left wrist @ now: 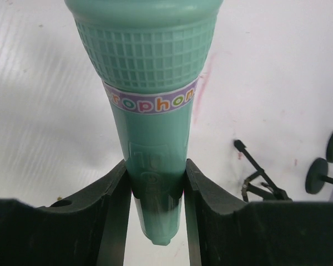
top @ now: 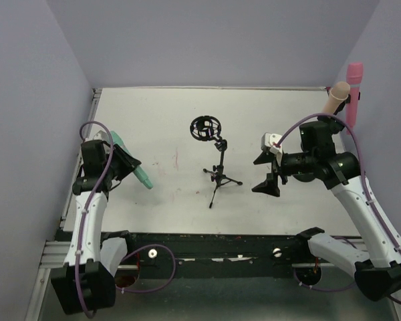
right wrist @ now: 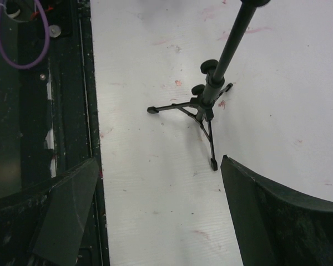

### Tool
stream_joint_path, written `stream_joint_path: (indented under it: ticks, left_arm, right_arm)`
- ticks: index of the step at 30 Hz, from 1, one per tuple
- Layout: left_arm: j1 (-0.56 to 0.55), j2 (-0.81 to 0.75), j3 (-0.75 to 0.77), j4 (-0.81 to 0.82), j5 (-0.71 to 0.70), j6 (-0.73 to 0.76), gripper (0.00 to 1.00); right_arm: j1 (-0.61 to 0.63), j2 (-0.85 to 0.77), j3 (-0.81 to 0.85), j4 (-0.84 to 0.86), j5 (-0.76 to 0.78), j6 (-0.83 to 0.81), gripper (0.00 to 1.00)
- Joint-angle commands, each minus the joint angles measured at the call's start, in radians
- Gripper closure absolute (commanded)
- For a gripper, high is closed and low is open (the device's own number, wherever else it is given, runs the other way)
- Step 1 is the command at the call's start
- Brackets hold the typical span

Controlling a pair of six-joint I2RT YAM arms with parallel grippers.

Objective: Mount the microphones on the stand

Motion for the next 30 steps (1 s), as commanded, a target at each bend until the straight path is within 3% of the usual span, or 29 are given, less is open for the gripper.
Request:
stream_joint_path:
  ticks: [1,8,13,19,23,30]
  left_arm:
    - [-0.025,-0.195,-0.028,0.2,0.176,-0.02,0.8]
    - [-0.155,-0.395,0.039,0.365,0.242,-0.056,0.79]
    - [-0.356,-0.393,0.145,0.451,0.172,-0.092,0.8]
    - [-0.6,-0.274,0.283,0.549,0.057,-0.099,0.8]
    - [-0.785,-0.157,0.384,0.589,-0.063,-0.049,0.8]
    - [-0.962,0.082,0.55,0.636,-0.163,-0.003,0.81]
  right_arm:
    - [0.001,-0.011,0.104,-0.195,-0.094,-0.015,0.0]
    - [0.001,0.099,0.255,-0.305,-0.19,-0.055,0.0]
    - [-0.001,0.193,0.359,-0.345,-0.292,-0.055,0.0]
    - [0.001,0.294,0.5,-0.342,-0.417,0.009,0.0]
    - [0.001,0.355,0.6,-0.269,-0.486,0.141,0.0]
    - [0.001,0.429,0.7,-0.17,-0.532,0.287,0.0]
